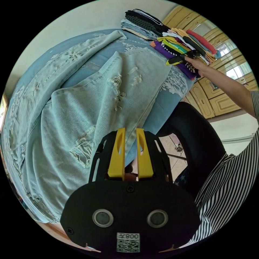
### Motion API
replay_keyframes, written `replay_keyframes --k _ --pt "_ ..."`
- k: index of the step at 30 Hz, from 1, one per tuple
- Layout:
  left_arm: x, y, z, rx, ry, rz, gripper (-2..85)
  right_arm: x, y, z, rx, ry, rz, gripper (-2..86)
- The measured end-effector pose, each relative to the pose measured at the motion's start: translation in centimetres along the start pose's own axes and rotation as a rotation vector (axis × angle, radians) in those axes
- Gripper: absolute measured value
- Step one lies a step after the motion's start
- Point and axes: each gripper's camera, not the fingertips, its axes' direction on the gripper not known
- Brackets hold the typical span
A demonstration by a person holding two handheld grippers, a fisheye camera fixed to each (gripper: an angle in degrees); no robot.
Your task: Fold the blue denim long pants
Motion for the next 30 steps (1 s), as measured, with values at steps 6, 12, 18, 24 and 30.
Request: replay_keyframes --k 6,12,18,24,30 --pt "1.1 -4.7 0.0 -0.018 0.033 -0.02 2.4 4.4 -0.7 4.0 -0.021 -0.092 0.037 6.5" --pt "0.7 -8.1 -1.1 0.008 0.162 -0.104 0.5 6.8 -0.5 5.2 -0.025 -0.115 -0.011 3.9" --pt "2.2 -10.7 -4.4 0.072 0.263 -0.042 0.2 8.2 3.1 2.7 0.032 0.044 -0.096 3.4" --pt "3.9 -13.4 -2.9 0.002 0.276 -0.002 0.7 11.6 5.3 8.8 -0.029 0.043 -0.055 4.1" --pt "3.7 -15.6 -4.2 0.016 0.285 -0.047 3.4 13.0 3.8 14.9 -0.088 0.053 0.017 4.9"
